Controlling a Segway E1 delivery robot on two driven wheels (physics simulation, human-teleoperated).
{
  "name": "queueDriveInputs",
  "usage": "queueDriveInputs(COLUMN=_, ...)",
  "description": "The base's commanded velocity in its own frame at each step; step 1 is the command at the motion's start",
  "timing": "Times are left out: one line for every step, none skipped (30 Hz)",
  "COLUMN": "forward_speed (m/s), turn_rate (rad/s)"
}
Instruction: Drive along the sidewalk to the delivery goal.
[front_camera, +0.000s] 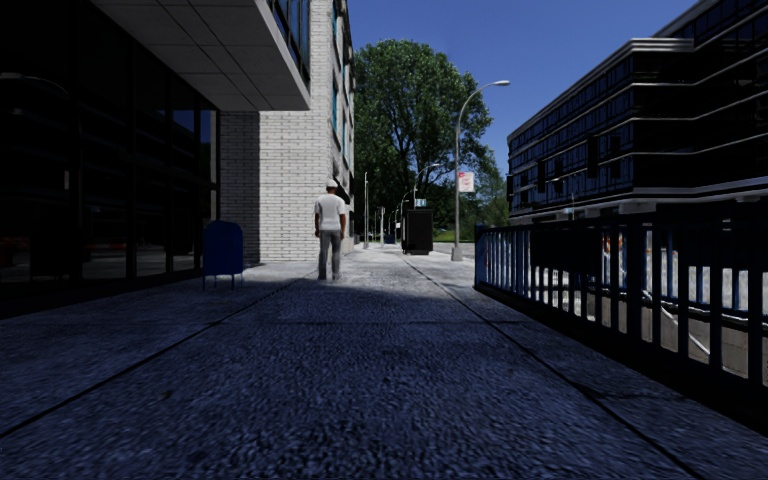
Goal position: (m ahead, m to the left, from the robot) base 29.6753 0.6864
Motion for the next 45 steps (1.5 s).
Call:
queueDriveInputs(forward_speed=1.87, turn_rate=0.0)
queueDriveInputs(forward_speed=1.87, turn_rate=0.0)
queueDriveInputs(forward_speed=1.87, turn_rate=0.07)
queueDriveInputs(forward_speed=1.87, turn_rate=0.53)
queueDriveInputs(forward_speed=1.87, turn_rate=0.66)
queueDriveInputs(forward_speed=1.87, turn_rate=0.66)
queueDriveInputs(forward_speed=1.87, turn_rate=0.71)
queueDriveInputs(forward_speed=1.87, turn_rate=0.65)
queueDriveInputs(forward_speed=1.87, turn_rate=0.2)
queueDriveInputs(forward_speed=1.87, turn_rate=0.03)
queueDriveInputs(forward_speed=1.87, turn_rate=0.0)
queueDriveInputs(forward_speed=1.87, turn_rate=0.0)
queueDriveInputs(forward_speed=1.87, turn_rate=0.0)
queueDriveInputs(forward_speed=1.87, turn_rate=0.0)
queueDriveInputs(forward_speed=1.87, turn_rate=0.0)
queueDriveInputs(forward_speed=1.87, turn_rate=0.0)
queueDriveInputs(forward_speed=1.87, turn_rate=0.0)
queueDriveInputs(forward_speed=1.87, turn_rate=0.0)
queueDriveInputs(forward_speed=1.87, turn_rate=0.0)
queueDriveInputs(forward_speed=1.87, turn_rate=0.0)
queueDriveInputs(forward_speed=1.87, turn_rate=0.0)
queueDriveInputs(forward_speed=1.87, turn_rate=0.0)
queueDriveInputs(forward_speed=1.87, turn_rate=0.0)
queueDriveInputs(forward_speed=1.87, turn_rate=0.0)
queueDriveInputs(forward_speed=1.87, turn_rate=0.0)
queueDriveInputs(forward_speed=1.87, turn_rate=0.0)
queueDriveInputs(forward_speed=1.87, turn_rate=0.0)
queueDriveInputs(forward_speed=1.87, turn_rate=0.0)
queueDriveInputs(forward_speed=1.87, turn_rate=0.0)
queueDriveInputs(forward_speed=1.87, turn_rate=0.0)
queueDriveInputs(forward_speed=1.87, turn_rate=0.0)
queueDriveInputs(forward_speed=1.87, turn_rate=0.0)
queueDriveInputs(forward_speed=1.87, turn_rate=0.0)
queueDriveInputs(forward_speed=1.87, turn_rate=0.0)
queueDriveInputs(forward_speed=1.87, turn_rate=0.0)
queueDriveInputs(forward_speed=1.87, turn_rate=0.0)
queueDriveInputs(forward_speed=1.87, turn_rate=0.0)
queueDriveInputs(forward_speed=1.87, turn_rate=0.0)
queueDriveInputs(forward_speed=1.87, turn_rate=0.0)
queueDriveInputs(forward_speed=1.87, turn_rate=0.0)
queueDriveInputs(forward_speed=1.87, turn_rate=0.0)
queueDriveInputs(forward_speed=1.87, turn_rate=0.0)
queueDriveInputs(forward_speed=1.87, turn_rate=0.0)
queueDriveInputs(forward_speed=1.87, turn_rate=0.0)
queueDriveInputs(forward_speed=1.87, turn_rate=0.0)
